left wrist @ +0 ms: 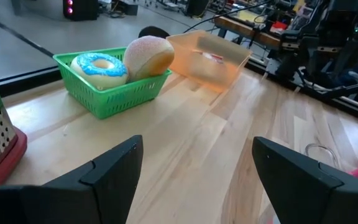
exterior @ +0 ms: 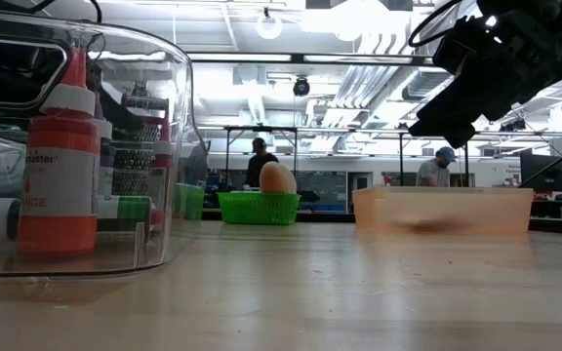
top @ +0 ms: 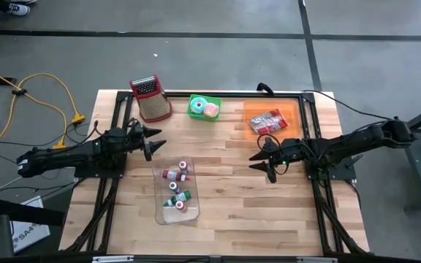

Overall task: Pick & Place Food Item
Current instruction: Return to Home Position

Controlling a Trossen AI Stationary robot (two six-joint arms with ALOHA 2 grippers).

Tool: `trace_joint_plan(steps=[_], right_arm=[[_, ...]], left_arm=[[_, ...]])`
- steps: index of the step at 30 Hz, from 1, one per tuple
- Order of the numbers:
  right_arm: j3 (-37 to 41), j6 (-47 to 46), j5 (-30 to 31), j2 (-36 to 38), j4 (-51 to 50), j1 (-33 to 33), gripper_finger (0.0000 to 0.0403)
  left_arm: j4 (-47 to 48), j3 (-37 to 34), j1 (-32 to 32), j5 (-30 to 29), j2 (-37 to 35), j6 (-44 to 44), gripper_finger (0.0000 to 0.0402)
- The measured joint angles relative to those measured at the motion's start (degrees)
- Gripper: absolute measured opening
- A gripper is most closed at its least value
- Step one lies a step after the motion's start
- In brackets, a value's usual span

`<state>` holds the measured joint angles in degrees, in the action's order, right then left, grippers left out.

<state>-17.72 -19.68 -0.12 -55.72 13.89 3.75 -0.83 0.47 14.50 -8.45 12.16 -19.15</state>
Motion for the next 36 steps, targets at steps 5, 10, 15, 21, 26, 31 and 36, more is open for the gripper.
trace_joint_plan(steps=[5,10,15,21,26,31,36], right_arm=[[0.0,0.0,-0.01,-0.02,0.0,0.02,0.0142],[0.0,0.0,-0.01,-0.02,0.0,0.02,0.0142],[0.0,0.0,-0.02,-0.01,0.0,0.02,0.0142],[0.0,0.0,0.0,-0.01,0.0,0.0,0.0142],[0.0,0.0,0.0,-0.02,0.0,0.02,0.0142],[0.0,0.0,0.0,-0.02,0.0,0.01,0.0142],[0.0,0.0,-0.01,-0.02,0.0,0.01,0.0142]], left_arm=[[-0.2,0.0,0.0,0.0,0.0,-0.01,0.0293],[-0.36,-0.02,0.0,0.17,0.0,0.21,0.0293],[-0.68,-0.02,0.0,0.2,0.0,0.23,0.0293],[-0.71,-0.02,0.0,0.24,0.0,0.26,0.0293],[-0.72,-0.02,0.0,0.27,0.0,0.26,0.0293],[-0.73,-0.02,0.0,0.37,0.0,0.26,0.0293],[-0.75,-0.02,0.0,0.37,0.0,0.26,0.0293]])
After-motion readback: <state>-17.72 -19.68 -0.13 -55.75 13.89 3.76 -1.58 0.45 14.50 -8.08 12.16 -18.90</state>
